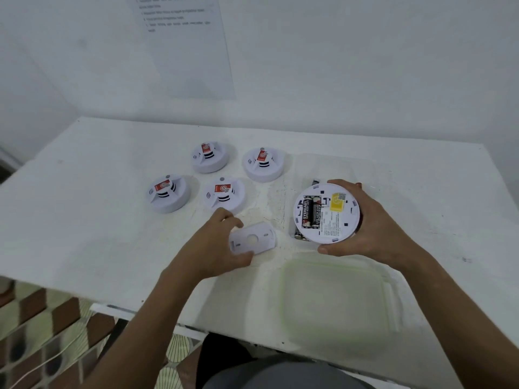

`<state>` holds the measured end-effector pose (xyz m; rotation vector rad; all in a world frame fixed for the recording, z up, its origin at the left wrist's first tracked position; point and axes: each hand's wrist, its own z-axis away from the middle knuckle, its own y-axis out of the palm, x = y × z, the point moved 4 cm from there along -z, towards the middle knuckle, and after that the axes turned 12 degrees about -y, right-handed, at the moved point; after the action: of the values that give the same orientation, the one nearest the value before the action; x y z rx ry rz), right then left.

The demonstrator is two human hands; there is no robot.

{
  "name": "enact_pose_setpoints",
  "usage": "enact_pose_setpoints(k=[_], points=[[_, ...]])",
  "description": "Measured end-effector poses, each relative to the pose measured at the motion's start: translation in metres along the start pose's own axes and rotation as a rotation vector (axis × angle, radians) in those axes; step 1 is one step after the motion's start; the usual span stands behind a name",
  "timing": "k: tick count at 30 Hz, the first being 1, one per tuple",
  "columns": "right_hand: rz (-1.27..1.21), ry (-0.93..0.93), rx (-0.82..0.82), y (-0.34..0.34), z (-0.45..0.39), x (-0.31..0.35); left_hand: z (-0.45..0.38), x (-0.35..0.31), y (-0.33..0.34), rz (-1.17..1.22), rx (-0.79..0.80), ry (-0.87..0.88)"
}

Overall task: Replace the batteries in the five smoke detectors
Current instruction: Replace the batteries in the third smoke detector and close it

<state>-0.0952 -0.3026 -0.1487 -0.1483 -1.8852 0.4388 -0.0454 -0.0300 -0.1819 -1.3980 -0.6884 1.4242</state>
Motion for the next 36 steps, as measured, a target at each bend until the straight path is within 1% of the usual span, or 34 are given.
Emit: enact_pose_setpoints(k=[3,5,7,10,17,20,25,27,29,33,34,36], points=[[-0.013,-0.009,-0.001,0.0,0.001,0.001,0.007,-0.036,-0.026,0.154,-0.112,0.154],[-0.029,-0.018,0.001,0.001,0.001,0.005,0.007,-0.066,-0.042,0.226,-0.11,0.243],[-0.046,-0.028,-0.01,0.001,0.0,0.01,0.004,-0.095,-0.049,0.224,-0.067,0.325],[-0.064,-0.029,-0.034,-0.002,0.002,0.012,-0.002,-0.124,-0.048,0.134,0.008,0.422],[-0.033,0.017,-0.073,-0.023,0.013,0.009,-0.019,-0.162,-0.04,-0.093,0.099,0.467],[-0.022,0.015,-0.091,-0.035,0.012,0.008,-0.026,-0.178,-0.039,-0.247,0.097,0.502],[-0.027,0.028,-0.085,-0.048,0.009,0.004,-0.03,-0.185,-0.037,-0.318,0.048,0.608],[-0.026,0.024,-0.1,-0.053,0.008,0.001,-0.031,-0.184,-0.039,-0.283,-0.006,0.654],[-0.028,0.013,-0.132,-0.057,0.007,-0.001,-0.033,-0.185,-0.042,-0.195,-0.077,0.71],[-0.052,0.029,-0.196,-0.061,0.008,-0.01,-0.036,-0.188,-0.035,-0.119,-0.184,0.873],[-0.047,0.03,-0.213,-0.063,0.008,-0.011,-0.038,-0.186,-0.031,-0.092,-0.187,0.873],[-0.038,0.027,-0.24,-0.067,0.009,-0.012,-0.043,-0.185,-0.026,0.002,-0.128,0.815]])
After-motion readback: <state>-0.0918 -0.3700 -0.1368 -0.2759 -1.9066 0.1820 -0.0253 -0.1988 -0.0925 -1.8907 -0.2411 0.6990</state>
